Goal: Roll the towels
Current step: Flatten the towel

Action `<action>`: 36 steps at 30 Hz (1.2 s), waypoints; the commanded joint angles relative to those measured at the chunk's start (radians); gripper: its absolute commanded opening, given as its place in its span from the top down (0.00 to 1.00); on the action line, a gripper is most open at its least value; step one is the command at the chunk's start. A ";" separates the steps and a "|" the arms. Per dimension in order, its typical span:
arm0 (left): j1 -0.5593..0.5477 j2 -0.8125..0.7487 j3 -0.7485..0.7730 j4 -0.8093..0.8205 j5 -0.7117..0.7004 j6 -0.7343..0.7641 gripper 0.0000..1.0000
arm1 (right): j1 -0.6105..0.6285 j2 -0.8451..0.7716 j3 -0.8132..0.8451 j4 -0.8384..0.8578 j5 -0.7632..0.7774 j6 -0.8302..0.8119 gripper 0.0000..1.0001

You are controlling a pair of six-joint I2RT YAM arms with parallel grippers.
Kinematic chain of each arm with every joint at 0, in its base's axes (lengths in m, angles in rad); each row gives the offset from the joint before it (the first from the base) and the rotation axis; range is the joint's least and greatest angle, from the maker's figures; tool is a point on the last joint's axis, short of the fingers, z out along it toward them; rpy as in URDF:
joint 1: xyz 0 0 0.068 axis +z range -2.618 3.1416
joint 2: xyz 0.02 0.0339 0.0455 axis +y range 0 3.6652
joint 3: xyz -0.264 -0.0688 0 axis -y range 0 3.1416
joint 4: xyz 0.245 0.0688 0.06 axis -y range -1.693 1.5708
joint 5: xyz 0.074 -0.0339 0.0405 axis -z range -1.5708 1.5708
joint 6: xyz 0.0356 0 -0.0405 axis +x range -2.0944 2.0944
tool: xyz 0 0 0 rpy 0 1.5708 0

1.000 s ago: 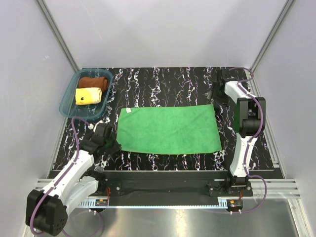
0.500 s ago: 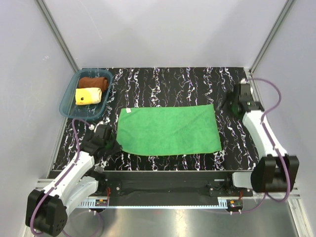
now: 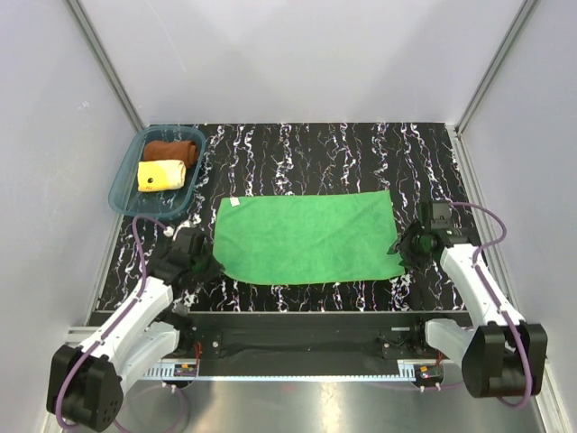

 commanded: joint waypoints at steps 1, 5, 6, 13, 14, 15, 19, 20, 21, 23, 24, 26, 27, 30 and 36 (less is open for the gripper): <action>-0.004 0.009 -0.011 0.072 0.018 0.009 1.00 | 0.045 0.057 0.017 -0.053 0.083 0.058 0.47; -0.004 0.020 -0.012 0.087 0.047 0.010 1.00 | 0.128 0.082 0.026 -0.091 0.279 0.120 0.41; -0.004 0.021 -0.009 0.087 0.048 0.010 1.00 | 0.136 0.095 0.025 -0.094 0.288 0.128 0.42; -0.004 0.067 -0.011 0.135 0.068 0.028 1.00 | 0.145 0.128 0.005 -0.091 0.342 0.186 0.45; -0.004 0.078 -0.009 0.136 0.073 0.035 1.00 | 0.145 0.126 0.005 -0.094 0.354 0.195 0.45; -0.004 0.099 -0.002 0.138 0.079 0.048 1.00 | 0.145 0.126 0.005 -0.093 0.356 0.204 0.46; -0.001 0.144 0.010 0.138 0.078 0.082 1.00 | 0.145 0.158 0.000 -0.050 0.338 0.243 0.50; 0.001 0.148 0.010 0.138 0.074 0.085 1.00 | 0.146 0.175 -0.004 -0.036 0.327 0.244 0.50; 0.004 0.148 0.009 0.142 0.065 0.087 1.00 | 0.145 0.183 -0.008 -0.025 0.319 0.247 0.50; 0.010 0.139 0.000 0.150 0.068 0.090 1.00 | 0.146 0.195 -0.017 -0.013 0.318 0.254 0.54; 0.018 0.136 0.000 0.148 0.070 0.093 1.00 | 0.145 0.192 -0.021 -0.008 0.318 0.252 0.55; 0.024 0.130 -0.002 0.150 0.073 0.096 1.00 | 0.145 0.181 -0.038 -0.005 0.319 0.250 0.55; 0.030 0.129 -0.003 0.148 0.077 0.096 1.00 | 0.146 0.177 -0.041 -0.004 0.318 0.247 0.55; 0.033 0.125 0.001 0.148 0.090 0.093 1.00 | 0.145 0.172 -0.063 -0.008 0.319 0.243 0.55; 0.035 0.122 -0.005 0.151 0.084 0.091 1.00 | 0.145 0.192 -0.066 0.001 0.305 0.250 0.61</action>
